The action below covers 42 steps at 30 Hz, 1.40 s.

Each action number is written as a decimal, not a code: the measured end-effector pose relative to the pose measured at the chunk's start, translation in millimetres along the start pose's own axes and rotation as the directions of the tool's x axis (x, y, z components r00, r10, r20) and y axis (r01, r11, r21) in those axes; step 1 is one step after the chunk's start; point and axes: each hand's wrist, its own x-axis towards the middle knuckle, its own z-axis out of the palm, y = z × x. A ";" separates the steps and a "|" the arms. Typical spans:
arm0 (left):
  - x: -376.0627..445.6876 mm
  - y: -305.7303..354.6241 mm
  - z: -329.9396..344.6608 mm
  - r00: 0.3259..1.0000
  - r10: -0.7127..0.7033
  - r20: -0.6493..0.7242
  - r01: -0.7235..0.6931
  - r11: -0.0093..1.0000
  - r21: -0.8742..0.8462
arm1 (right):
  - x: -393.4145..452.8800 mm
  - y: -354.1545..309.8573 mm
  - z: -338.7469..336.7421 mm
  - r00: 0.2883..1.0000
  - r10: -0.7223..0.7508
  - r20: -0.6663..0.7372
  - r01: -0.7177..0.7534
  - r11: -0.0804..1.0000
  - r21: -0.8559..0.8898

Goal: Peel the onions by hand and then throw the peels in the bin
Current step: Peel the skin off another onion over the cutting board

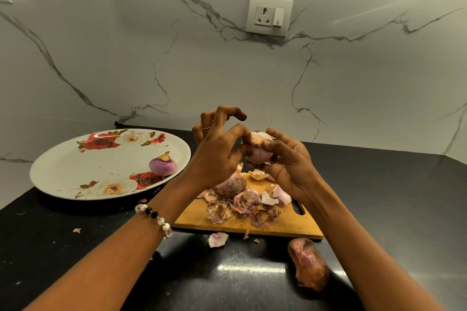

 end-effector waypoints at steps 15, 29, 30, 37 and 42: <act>4.7 14.1 -13.6 0.889 -0.387 0.246 0.458 0.768 -0.448 | 6.0 -7.7 -13.0 0.986 -0.118 0.119 0.128 0.988 -0.081; 5.6 9.8 -21.3 0.868 -0.427 0.251 0.495 0.773 -0.397 | 6.1 -5.9 -16.1 0.981 -0.102 0.165 0.140 0.960 -0.241; 4.8 9.8 -20.3 0.873 -0.426 0.237 0.487 0.784 -0.386 | 6.0 -5.8 -16.3 0.981 -0.099 0.166 0.137 0.962 -0.238; 6.3 8.1 -22.3 0.836 -0.465 0.292 0.549 0.690 -0.472 | 7.7 -5.2 -19.7 0.983 -0.101 0.155 0.132 0.970 -0.206; 7.3 16.6 -26.0 0.817 -0.440 0.374 0.577 0.624 -0.527 | 7.6 -8.7 -23.6 0.979 -0.092 0.184 0.135 0.963 -0.234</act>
